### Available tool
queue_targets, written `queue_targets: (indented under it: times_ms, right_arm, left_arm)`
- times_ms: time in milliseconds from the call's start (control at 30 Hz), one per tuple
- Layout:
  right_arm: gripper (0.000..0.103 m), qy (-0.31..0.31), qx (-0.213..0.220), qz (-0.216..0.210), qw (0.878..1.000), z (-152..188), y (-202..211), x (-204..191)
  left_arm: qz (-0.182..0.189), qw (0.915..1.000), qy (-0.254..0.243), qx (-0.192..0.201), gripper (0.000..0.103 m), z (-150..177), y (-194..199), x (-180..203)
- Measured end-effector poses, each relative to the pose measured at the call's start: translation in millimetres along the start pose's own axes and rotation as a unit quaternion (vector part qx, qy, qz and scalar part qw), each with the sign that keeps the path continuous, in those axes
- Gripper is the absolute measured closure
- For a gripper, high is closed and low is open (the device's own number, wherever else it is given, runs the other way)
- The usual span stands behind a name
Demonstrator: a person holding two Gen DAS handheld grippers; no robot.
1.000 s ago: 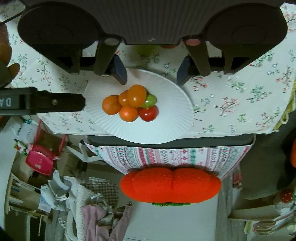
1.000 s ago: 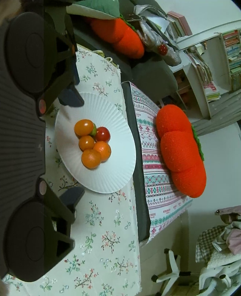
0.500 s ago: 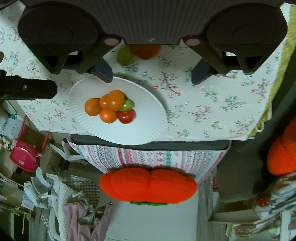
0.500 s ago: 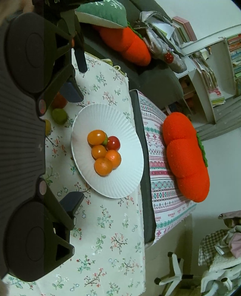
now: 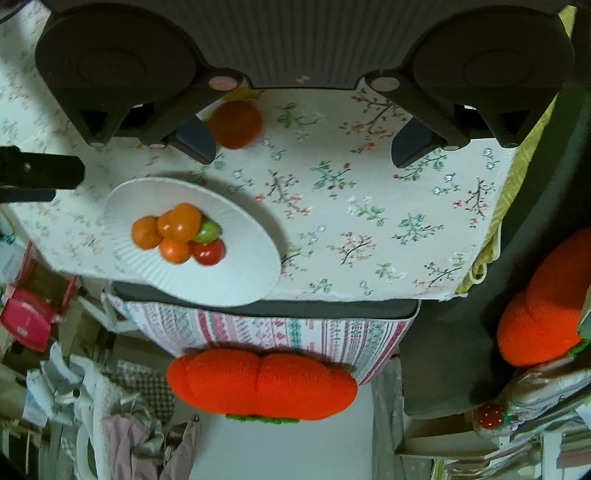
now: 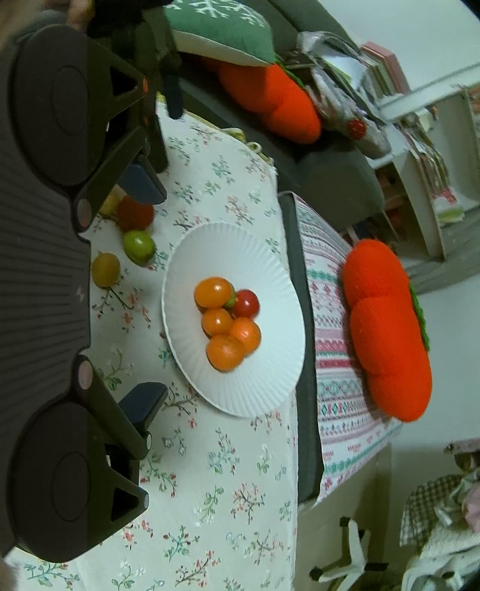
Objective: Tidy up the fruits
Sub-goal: 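Move both tools back toward the remaining fruit on the tablecloth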
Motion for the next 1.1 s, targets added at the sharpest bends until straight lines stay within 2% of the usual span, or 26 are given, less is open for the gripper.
queue_targets:
  times_ms: [400,767,867,1100]
  right_arm:
    - [0.001,0.077,-0.041,-0.019,0.996,21.8,-8.0,-22.2]
    - [0.001,0.117,-0.080,-0.013,0.990,46.1,-24.3,-24.9]
    - [0.005,0.123,-0.081,-0.008,0.989,49.5,-29.9,-24.3]
    - [0.029,0.141,-0.081,-0.014,0.987,56.0,-41.3,-33.1]
  left_arm:
    - [0.001,0.9989,-0.004,-0.048,0.017,16.6,-12.2,-4.3]
    - [0.011,0.9976,0.016,-0.067,0.017,22.9,-18.5,-6.8]
    - [0.023,0.9973,0.014,-0.068,0.017,24.1,-19.5,-1.9]
    - [0.039,0.9977,-0.022,-0.051,0.020,27.5,-22.8,14.5]
Point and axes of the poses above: each gripper's, at about its wrist camera, not at the fingertips, and y roughly against the way its jaws point, x to its right, z to its underside, the point moved 9 cm from there along -y, roughly the way its jaws point, and after that the axes turned 8 degrees about x, right-handed, at the moved point
